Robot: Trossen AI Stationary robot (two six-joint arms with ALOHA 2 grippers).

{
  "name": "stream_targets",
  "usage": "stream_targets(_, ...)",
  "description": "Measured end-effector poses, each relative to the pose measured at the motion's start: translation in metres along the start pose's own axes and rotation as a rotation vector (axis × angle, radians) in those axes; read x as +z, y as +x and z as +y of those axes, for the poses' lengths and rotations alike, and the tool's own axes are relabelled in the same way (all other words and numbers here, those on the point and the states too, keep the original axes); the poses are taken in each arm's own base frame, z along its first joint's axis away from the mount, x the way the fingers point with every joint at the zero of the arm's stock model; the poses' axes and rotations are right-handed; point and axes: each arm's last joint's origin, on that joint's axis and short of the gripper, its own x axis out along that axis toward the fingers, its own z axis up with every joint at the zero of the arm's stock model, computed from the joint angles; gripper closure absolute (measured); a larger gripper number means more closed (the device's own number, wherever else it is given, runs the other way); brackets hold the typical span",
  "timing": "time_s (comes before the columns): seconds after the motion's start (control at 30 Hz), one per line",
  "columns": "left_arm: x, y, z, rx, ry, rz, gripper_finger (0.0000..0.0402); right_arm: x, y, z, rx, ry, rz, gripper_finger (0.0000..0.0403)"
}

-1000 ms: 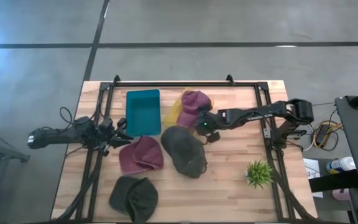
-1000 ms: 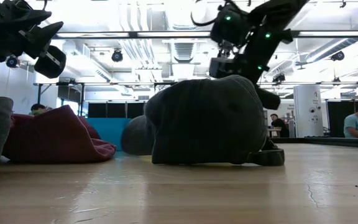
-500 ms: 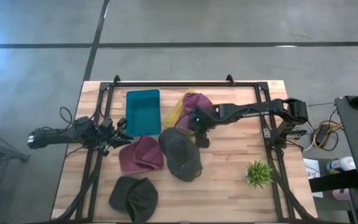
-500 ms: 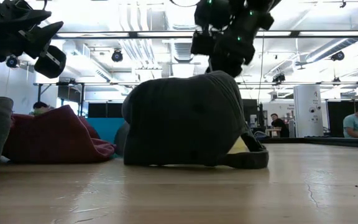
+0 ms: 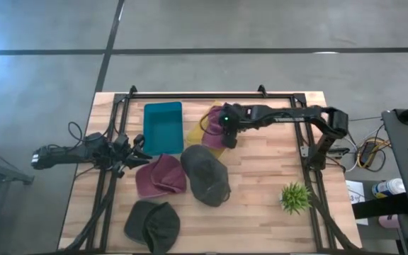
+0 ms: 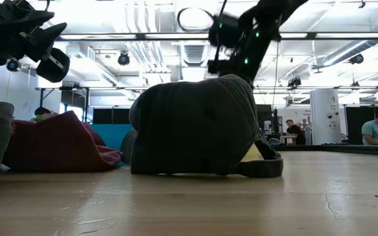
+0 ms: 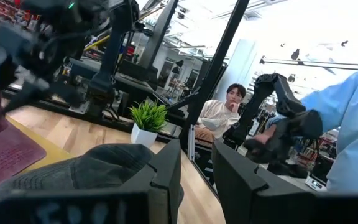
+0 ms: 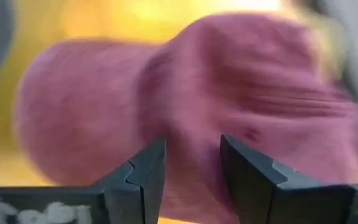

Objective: Pick & Place hat
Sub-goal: Put the right dark red cap into the yellow bin, then put the dark red cap into the yellow bin

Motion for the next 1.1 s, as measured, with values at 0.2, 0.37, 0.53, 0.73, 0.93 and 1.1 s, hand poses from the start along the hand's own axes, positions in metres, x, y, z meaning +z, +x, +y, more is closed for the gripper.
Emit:
stream_targets(0.2,0.000,0.000,0.000,0.000,0.000,0.000,0.0316,-0.001,0.032,0.013,0.094,-0.028,0.046,0.0255)
stream_targets(0.37,0.000,0.000,0.000,0.000,0.000,0.000,0.0316,0.011,0.033,0.024,0.141,-0.055,0.012,0.0255)
stream_targets(0.53,0.000,0.000,0.000,0.000,0.000,0.000,0.0316,0.015,0.016,0.021,0.119,-0.081,-0.018,0.0255)
stream_targets(0.73,0.000,0.000,0.000,0.000,0.000,0.001,0.0316,0.011,-0.010,0.007,-0.036,-0.124,-0.015,0.0255)
stream_targets(0.93,0.000,0.000,0.000,-0.002,0.020,-0.005,0.0316,0.008,-0.028,0.016,0.128,-0.116,-0.054,0.0255)
stream_targets(1.1,0.004,0.000,-0.001,0.006,-0.036,-0.045,0.0316,0.000,-0.035,0.032,0.159,-0.091,-0.036,0.0255)
